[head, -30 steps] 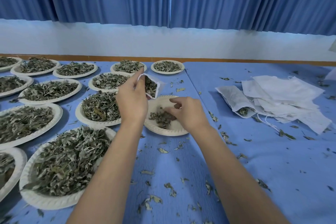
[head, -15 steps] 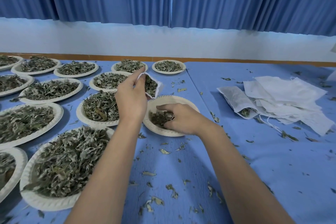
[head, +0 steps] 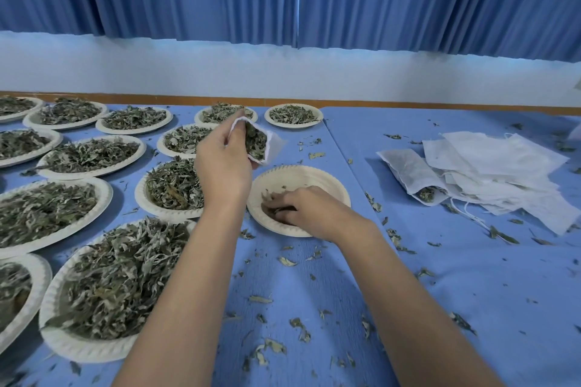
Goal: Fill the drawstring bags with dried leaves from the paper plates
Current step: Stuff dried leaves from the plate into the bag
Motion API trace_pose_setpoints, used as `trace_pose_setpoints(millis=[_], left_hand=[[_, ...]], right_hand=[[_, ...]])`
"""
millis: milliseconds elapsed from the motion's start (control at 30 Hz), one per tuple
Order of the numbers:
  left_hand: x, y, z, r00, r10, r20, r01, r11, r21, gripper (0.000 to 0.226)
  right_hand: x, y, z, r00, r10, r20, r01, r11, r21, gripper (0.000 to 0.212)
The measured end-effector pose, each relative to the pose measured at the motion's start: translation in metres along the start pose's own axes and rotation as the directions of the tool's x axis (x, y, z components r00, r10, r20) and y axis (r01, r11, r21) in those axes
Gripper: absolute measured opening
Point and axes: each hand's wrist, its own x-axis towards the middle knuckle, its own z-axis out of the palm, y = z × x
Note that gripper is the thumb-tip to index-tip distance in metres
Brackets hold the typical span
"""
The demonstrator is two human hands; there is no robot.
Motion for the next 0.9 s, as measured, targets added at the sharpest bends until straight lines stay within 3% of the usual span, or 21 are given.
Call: trace_pose_setpoints(millis=[167,267,367,500,567,667,767,900], left_hand=[[0.002,0.013,-0.004,0.997,0.067,-0.033,-0.067,0.998,-0.007,0.027],[0.001,0.012,-0.001,0.996,0.089,-0.009,-0.089,0.996,0.012,0.029],[-0.001,0.004,0.003,0.994,0.106,0.023,-0.108,0.990,0.089,0.030],[-0.005,-0.008,0.007,0.998,0.017,0.063,-0.024,0.994,0.107,0.030],[-0.005,-0.013,0.007,0.998,0.003,0.068,-0.010,0.995,0.103,0.029],[-0.004,-0.017,0.007,0.999,0.004,0.054,-0.009,0.995,0.104,0.029],[-0.005,-0.019,0.008,0.998,-0.050,0.048,0.046,0.996,0.082,0.029],[-0.005,-0.020,0.008,0.994,-0.083,0.069,0.079,0.995,0.060,0.028]], right_hand=[[-0.005,0.005,-0.002,0.984,0.082,-0.159,-0.100,0.989,-0.108,0.032],[-0.005,0.008,-0.003,0.976,0.113,-0.189,-0.130,0.988,-0.079,0.031],[-0.003,0.008,-0.007,0.976,0.138,-0.168,-0.121,0.987,0.108,0.038],[-0.010,0.011,-0.026,0.945,0.236,-0.225,-0.155,0.933,0.326,0.041],[-0.015,0.014,-0.038,0.931,0.284,-0.230,-0.209,0.929,0.305,0.036],[-0.018,0.014,-0.044,0.940,0.323,-0.113,-0.303,0.939,0.161,0.036],[-0.016,0.010,-0.038,0.951,0.297,-0.084,-0.283,0.947,0.151,0.032],[-0.012,0.008,-0.032,0.964,0.241,-0.109,-0.227,0.966,0.126,0.051]])
